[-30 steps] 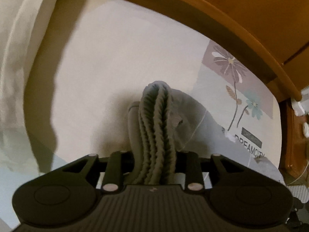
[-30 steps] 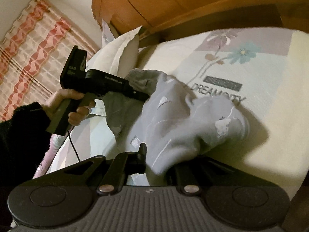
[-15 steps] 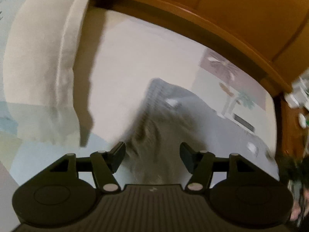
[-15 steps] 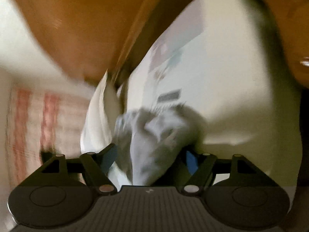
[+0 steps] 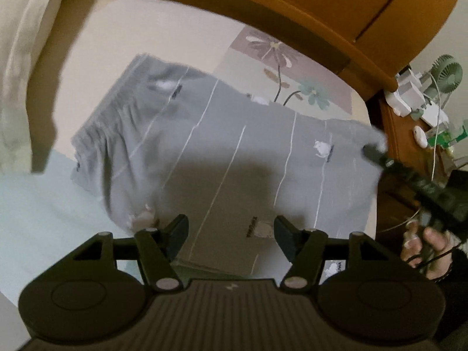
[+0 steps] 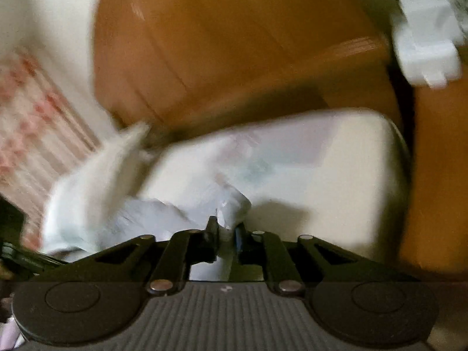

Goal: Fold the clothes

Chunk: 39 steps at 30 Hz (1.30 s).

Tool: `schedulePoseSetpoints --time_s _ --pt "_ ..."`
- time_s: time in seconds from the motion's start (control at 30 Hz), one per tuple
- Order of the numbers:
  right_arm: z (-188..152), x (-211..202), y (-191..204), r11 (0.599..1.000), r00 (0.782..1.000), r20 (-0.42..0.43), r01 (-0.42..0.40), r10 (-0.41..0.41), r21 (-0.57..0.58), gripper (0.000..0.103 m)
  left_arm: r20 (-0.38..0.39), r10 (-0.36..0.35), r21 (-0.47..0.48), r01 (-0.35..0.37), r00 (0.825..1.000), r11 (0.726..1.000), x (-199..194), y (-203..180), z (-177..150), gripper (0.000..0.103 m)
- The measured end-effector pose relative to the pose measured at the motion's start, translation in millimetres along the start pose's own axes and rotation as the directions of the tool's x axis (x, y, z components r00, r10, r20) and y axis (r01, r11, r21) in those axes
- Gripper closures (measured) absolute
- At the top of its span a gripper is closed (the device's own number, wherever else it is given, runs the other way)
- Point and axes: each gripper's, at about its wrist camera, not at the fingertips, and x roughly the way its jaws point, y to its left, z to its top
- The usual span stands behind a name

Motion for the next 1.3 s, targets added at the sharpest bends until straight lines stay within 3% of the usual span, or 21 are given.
schedulePoseSetpoints --time_s 0.1,0.2,0.33,0.43,0.5,0.57,0.8,0.87,0.9,0.93,0.97,1.0,1.1,1.13,1.2,1.23,1.3 --pt "1.5 -1.9 -20.3 0.994 1.000 -0.019 -0.001 0.003 0.106 0.080 0.014 0.004 -0.031 -0.003 1.000 1.000 -0.2 7.5 -7.0 0.039" --pt "7.9 -11.8 -18.9 0.991 0.999 -0.034 -0.017 0.021 0.129 0.067 0.074 -0.013 -0.093 0.019 0.997 0.995 -10.9 19.1 -15.9 0.039" --pt "1.1 -15.9 -10.7 0.982 0.985 -0.152 -0.057 0.084 0.180 0.056 0.183 0.009 -0.186 0.026 0.983 0.982 -28.5 36.9 -28.8 0.038" --pt "-17.7 -12.2 -8.3 0.969 0.962 -0.240 -0.071 0.129 0.237 0.054 0.228 -0.001 -0.287 0.069 0.974 0.956 -27.6 56.6 -39.2 0.036" --pt "-21.7 -13.0 -1.1 0.970 0.959 -0.251 -0.076 0.134 0.229 0.053 0.228 -0.007 -0.341 0.086 0.974 0.936 -20.1 68.5 -43.3 0.035" --pt "-25.7 -13.7 6.1 0.972 0.955 -0.263 -0.081 0.140 0.221 0.048 0.219 0.009 -0.356 0.071 0.976 0.932 -11.3 74.5 -43.7 0.035" --pt "-36.0 -8.1 25.9 0.974 0.905 -0.377 -0.132 0.195 0.186 0.047 0.256 0.038 -0.341 0.054 0.966 0.938 3.3 74.2 -35.6 0.029" --pt "-41.6 -13.5 30.4 0.979 0.908 -0.374 -0.146 0.191 0.145 0.048 0.261 0.057 -0.330 0.033 0.964 0.944 6.8 72.1 -32.8 0.035" --pt "-41.4 -13.8 34.2 0.982 0.906 -0.380 -0.153 0.186 0.115 0.063 0.251 0.078 -0.314 0.005 0.965 0.949 6.9 68.4 -31.4 0.054" --pt "-42.3 -14.2 35.7 0.985 0.904 -0.391 -0.152 0.174 0.087 0.091 0.239 0.089 -0.302 -0.013 0.967 0.953 6.4 65.5 -31.1 0.074" --pt "-44.3 -14.7 34.4 0.983 0.895 -0.406 -0.160 0.185 0.095 0.091 0.228 0.101 -0.290 -0.031 0.968 0.957 5.9 62.5 -30.8 0.077" --pt "-46.4 -15.1 33.1 0.980 0.886 -0.421 -0.168 0.196 0.102 0.091 0.219 0.111 -0.285 -0.045 0.969 0.957 4.5 61.3 -31.7 0.087" --pt "-52.7 -22.0 37.6 0.979 0.865 -0.459 -0.182 0.204 0.092 0.091 0.200 0.134 -0.298 -0.070 0.971 0.952 -3.4 63.8 -38.9 0.090" --pt "-55.1 -21.7 37.7 0.979 0.850 -0.486 -0.177 0.203 0.098 0.090 0.193 0.141 -0.303 -0.078 0.971 0.950 -6.0 64.6 -41.4 0.084" --pt "-55.2 -23.2 33.0 0.978 0.838 -0.505 -0.164 0.205 0.126 0.090 0.185 0.162 -0.314 -0.098 0.969 0.944 -12.9 68.3 -45.9 0.083" --pt "-50.6 -26.7 32.0 0.982 0.841 -0.508 -0.148 0.188 0.118 0.086 0.181 0.173 -0.321 -0.108 0.968 0.941 -16.6 70.6 -48.2 0.085" --pt "-34.4 -41.0 32.8 0.989 0.876 -0.461 -0.138 0.144 0.048 0.084 0.198 0.174 -0.287 -0.113 0.965 0.951 -16.9 63.8 -39.8 0.084"
